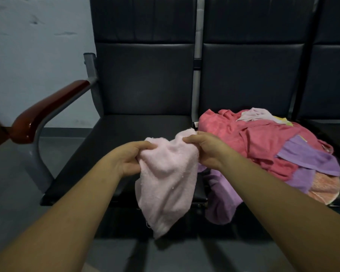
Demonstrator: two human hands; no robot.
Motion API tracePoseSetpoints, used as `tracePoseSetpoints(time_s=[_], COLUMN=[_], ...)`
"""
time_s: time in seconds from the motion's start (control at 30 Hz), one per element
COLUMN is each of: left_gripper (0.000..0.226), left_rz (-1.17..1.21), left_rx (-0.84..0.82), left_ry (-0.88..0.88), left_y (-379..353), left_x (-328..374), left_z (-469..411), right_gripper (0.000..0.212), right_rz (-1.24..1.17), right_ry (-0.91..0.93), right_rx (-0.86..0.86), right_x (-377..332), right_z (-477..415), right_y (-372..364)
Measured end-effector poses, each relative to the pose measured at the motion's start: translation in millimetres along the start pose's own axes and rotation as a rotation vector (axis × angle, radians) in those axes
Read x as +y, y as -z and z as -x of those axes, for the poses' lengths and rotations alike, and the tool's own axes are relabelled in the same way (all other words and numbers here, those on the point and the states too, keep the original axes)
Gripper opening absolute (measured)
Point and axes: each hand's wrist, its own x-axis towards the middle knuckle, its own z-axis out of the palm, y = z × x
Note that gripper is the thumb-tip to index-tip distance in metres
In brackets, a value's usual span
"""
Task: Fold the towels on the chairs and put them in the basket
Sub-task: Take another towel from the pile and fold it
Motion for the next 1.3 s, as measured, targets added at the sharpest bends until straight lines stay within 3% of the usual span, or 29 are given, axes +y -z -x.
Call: tracePoseSetpoints(time_s=[0.1, 0.2, 0.37, 0.47, 0.57, 0.7, 0.77, 0.83, 0.9, 0.93, 1.07, 1.17, 1.23, 1.3], left_gripper=[0.032, 0.024, 0.030, 0.031, 0.032, 0.015, 0.029, 0.038, 0.034, 0.029, 0.029, 0.033, 0.027, 0.023], left_rz=[0.044, -0.051, 0.159, 0.158, 0.158, 0.358, 0.208, -0.179, -0.577, -0.660, -0.381, -0.222, -0.395, -0.828], left_rx=[-0.038, 0.031, 0.101, 0.018, 0.000, 0.178, 0.274, 0.360, 0.428, 0.414, 0.281, 0.251, 0.326, 0.468], left_ry=[0.068, 0.001, -0.167, -0.131, -0.121, -0.122, -0.051, 0.000, -0.042, -0.071, -0.148, -0.268, -0.315, -0.330], left_y=[1.0, 4.1, 9.8, 12.8, 14.3, 28.3, 40.0, 49.4, 56.7, 56.7, 54.7, 57.9, 60.3, 60.1], left_x=[-0.8, -2.4, 4.9, 7.6, 8.0, 9.8, 8.4, 4.9, 1.8, 1.6, 5.0, 9.2, 10.0, 12.3], left_z=[2.4, -1.3, -5.9, -0.9, 3.2, -0.9, -5.2, -5.5, -5.8, -3.3, 1.4, 1.6, 2.0, 2.7], right_gripper=[0.012, 0.009, 0.029, 0.015, 0.018, 0.027, 0.039, 0.046, 0.048, 0.046, 0.007, 0.013, 0.016, 0.036], right_rz=[-0.032, -0.094, -0.240, -0.281, -0.281, -0.295, -0.232, -0.074, 0.041, 0.057, 0.012, -0.057, -0.071, -0.091], right_ry=[-0.010, -0.077, -0.039, -0.027, -0.013, 0.092, 0.129, 0.169, 0.185, 0.184, 0.099, 0.024, 0.012, 0.011], right_rx=[0.053, 0.098, 0.052, 0.027, 0.002, 0.081, 0.158, 0.248, 0.287, 0.290, 0.278, 0.214, 0.162, 0.115], right_x=[-1.6, -5.1, -6.5, -7.4, -6.9, -7.1, -4.2, 0.5, 4.3, 5.0, 7.2, 7.1, 5.8, 4.7], right_z=[-0.2, 2.9, 2.2, 5.1, 5.8, 1.5, -3.0, -5.5, -5.4, -5.1, -8.1, -12.0, -13.2, -13.7], right_y=[2.1, 5.1, 4.6, 1.5, 2.5, 6.5, 12.4, 17.2, 17.5, 16.4, 13.2, 17.0, 20.3, 21.0])
